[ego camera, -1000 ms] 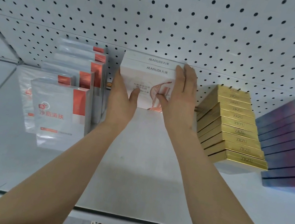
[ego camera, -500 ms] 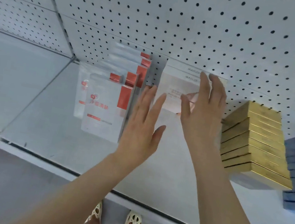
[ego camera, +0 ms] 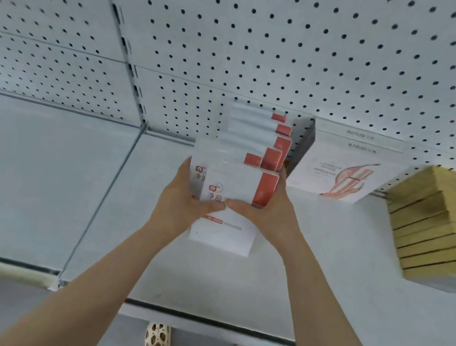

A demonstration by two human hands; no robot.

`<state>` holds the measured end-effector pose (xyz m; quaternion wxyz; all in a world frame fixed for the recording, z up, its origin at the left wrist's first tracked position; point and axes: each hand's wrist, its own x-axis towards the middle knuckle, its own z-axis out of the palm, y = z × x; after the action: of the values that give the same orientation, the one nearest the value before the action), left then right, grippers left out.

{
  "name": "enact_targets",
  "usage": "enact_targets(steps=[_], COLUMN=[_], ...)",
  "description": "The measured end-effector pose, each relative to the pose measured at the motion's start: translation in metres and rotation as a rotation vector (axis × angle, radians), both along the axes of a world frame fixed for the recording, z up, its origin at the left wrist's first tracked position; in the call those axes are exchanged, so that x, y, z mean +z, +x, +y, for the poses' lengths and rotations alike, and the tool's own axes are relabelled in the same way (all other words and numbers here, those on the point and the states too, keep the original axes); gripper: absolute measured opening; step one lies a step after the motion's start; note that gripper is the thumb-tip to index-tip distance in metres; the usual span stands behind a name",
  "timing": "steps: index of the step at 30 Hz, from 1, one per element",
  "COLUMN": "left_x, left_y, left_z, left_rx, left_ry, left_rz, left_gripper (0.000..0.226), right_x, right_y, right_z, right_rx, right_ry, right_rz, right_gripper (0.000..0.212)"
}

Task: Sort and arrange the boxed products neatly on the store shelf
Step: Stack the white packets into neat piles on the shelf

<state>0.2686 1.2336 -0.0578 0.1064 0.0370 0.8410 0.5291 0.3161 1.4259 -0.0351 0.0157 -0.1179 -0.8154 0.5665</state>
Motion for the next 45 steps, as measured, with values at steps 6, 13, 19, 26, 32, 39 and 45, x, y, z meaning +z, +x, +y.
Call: enact_targets(steps=[6,13,19,26,32,39,45], left_x=[0.003,0.009,0.01,0.01,0.012,-0.002,-0.002], left_y=[-0.03,-0.059,-0.093,-0.091,-0.103,-0.099,-0.11], left_z=[-0.007,-0.009,-0.012,-0.026,-0.043,-0.05,-0.057], left_rx=[-0.178,-0.23,-0.466,-0.371,-0.462,-0.391,-0.332], left_ry=[0.101,0.193,0.203,0.172,0.273,0.123,0.076], left_rz=[0.111,0.013,-0.035,0.071,-0.013,0.016,0.03], left_gripper=[0.089,0.134,0.108,0.123,0.117,0.113,0.099], right_x=[-0.004,0.006,0.005,-0.004,0.011,0.026,0.034], right_y=[-0.021,-0.046,-0.059,-0.061,-0.073,-0.069,-0.077], right_z=[-0.017,-0.023,-0.023,-0.033,-0.048,-0.06,-0.059], right_rx=[-0.102,-0.142,-0.054,0.008,0.122,0.036,0.081], right_ry=[-0.078,-0.052,-0.168,-0.225,-0.335,-0.383,-0.259], right_rz=[0.067,0.204,0.129,0.126,0.097,0.149,0.161], right_gripper=[0.094,0.097,0.086,0.1,0.095,0.061,0.072])
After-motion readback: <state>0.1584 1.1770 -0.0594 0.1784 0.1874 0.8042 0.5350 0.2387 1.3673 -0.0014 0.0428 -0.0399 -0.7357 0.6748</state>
